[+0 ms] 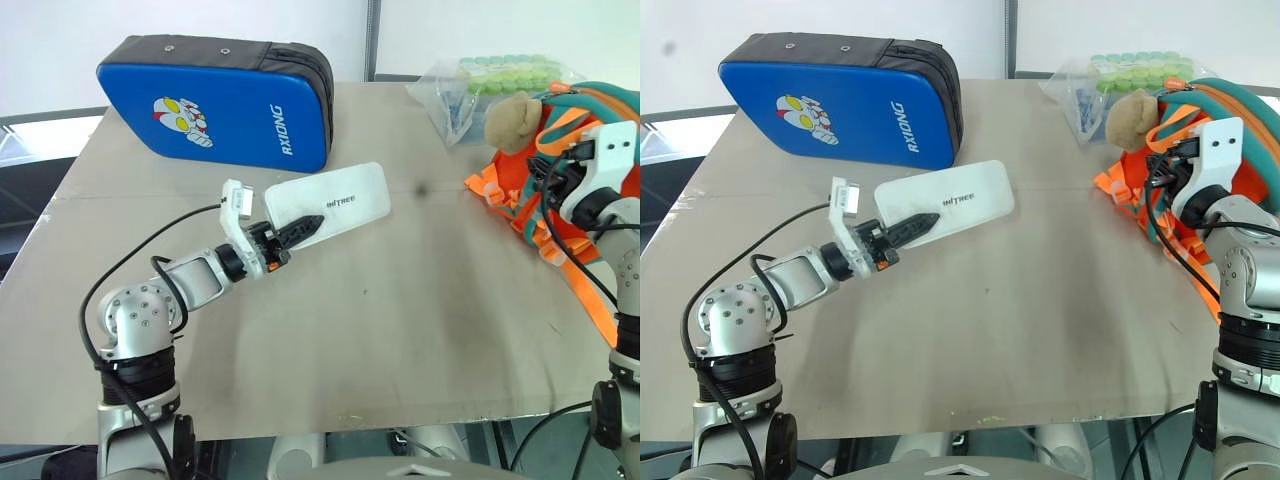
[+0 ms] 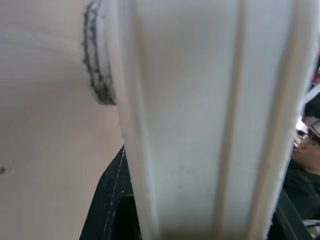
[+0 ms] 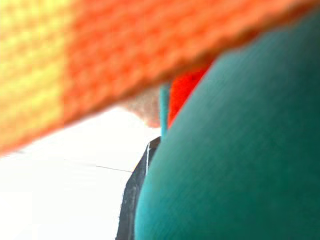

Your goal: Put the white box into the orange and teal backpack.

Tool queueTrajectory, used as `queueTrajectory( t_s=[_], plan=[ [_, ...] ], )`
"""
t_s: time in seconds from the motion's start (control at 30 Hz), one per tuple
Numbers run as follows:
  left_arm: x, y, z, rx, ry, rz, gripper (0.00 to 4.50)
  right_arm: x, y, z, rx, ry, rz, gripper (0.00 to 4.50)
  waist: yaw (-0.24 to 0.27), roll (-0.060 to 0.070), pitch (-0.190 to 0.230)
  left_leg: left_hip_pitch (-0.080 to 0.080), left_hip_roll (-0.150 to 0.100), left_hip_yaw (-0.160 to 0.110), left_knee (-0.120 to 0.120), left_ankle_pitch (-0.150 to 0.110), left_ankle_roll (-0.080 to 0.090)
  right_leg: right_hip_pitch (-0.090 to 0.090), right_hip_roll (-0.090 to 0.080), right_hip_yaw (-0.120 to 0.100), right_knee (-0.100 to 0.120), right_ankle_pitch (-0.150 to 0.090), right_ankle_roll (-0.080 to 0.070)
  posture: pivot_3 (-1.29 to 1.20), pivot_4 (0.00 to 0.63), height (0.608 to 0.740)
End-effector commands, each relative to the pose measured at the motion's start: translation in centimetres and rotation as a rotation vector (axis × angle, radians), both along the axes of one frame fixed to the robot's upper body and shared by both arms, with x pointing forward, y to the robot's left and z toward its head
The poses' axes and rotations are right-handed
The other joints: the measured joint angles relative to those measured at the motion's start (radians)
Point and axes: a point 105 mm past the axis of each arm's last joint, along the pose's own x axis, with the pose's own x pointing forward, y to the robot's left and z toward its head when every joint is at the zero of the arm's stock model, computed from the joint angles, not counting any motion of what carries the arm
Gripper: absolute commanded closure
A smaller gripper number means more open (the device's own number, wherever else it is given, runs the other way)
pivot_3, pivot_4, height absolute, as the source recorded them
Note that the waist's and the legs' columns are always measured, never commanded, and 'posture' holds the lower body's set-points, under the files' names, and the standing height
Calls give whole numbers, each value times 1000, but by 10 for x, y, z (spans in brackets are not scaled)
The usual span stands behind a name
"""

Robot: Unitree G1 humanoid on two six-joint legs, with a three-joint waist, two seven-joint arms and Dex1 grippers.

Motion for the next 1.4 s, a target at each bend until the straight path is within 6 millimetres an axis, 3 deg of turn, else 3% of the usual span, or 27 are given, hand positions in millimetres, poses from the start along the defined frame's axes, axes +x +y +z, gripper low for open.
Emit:
queueTrajectory(
  t_s=[0.03,0.1,0.23,0.37,0.43,0.53,0.63,0.83,1.0,1.17,1.3,1.4],
  plan=[
    [-1,13,40,-51,-198,68,3378,-26,55,57,12,-187,355,4256,-3,2,2,0,0,0,0,0,0,0,0,0,0,0,0,0,150,740],
    [1,22,53,-91,-241,102,3378,-43,80,72,48,-206,540,4256,-2,2,2,1,1,0,0,0,0,0,1,0,1,0,0,0,150,740],
    [-1,35,68,-75,-300,135,3378,-74,111,87,103,-191,802,4256,2,2,2,1,1,-3,1,0,0,0,2,-3,3,0,0,0,150,740],
    [-15,47,84,-57,-387,123,3378,-99,131,81,121,-127,980,4256,4,2,3,-1,1,-2,1,0,0,0,0,-3,2,0,0,0,150,740],
    [-29,54,90,-59,-402,69,3378,-101,136,64,69,-68,999,4256,3,2,3,-1,1,-2,1,0,0,0,0,-3,1,0,0,0,150,740],
    [-47,64,97,-44,-426,16,3378,-99,136,35,-30,21,995,4256,4,1,3,-1,1,-3,1,0,0,0,-1,-3,0,0,0,0,150,740],
    [-65,70,102,-35,-432,-53,3378,-97,131,20,-39,66,996,4256,6,1,3,-1,1,-2,2,0,0,1,-2,-4,0,0,0,0,150,740],
    [-101,67,101,5,-365,-269,3378,-95,122,21,-14,72,989,4256,4,1,4,1,1,-1,4,0,0,1,-1,-4,4,-3,-4,0,150,740],
    [-91,54,81,110,-374,-287,3378,-110,115,21,-29,99,1034,4256,12,0,4,1,1,-1,5,0,0,2,-1,-4,4,-3,-5,0,150,740],
    [-76,54,86,134,-444,-284,3378,-129,106,18,-50,142,1100,4256,26,0,4,1,1,-1,5,0,0,3,-1,-4,3,-3,-4,0,150,740],
    [-74,48,79,217,-457,-352,3378,-133,98,17,-65,149,1102,4256,27,0,4,1,1,-1,5,0,0,3,0,-4,3,-3,-4,0,150,740],
    [-69,41,63,337,-481,-400,3378,-135,97,17,-64,142,1110,4256,28,0,4,1,1,-1,5,0,0,3,0,-4,3,-3,-4,0,150,740]
  ],
)
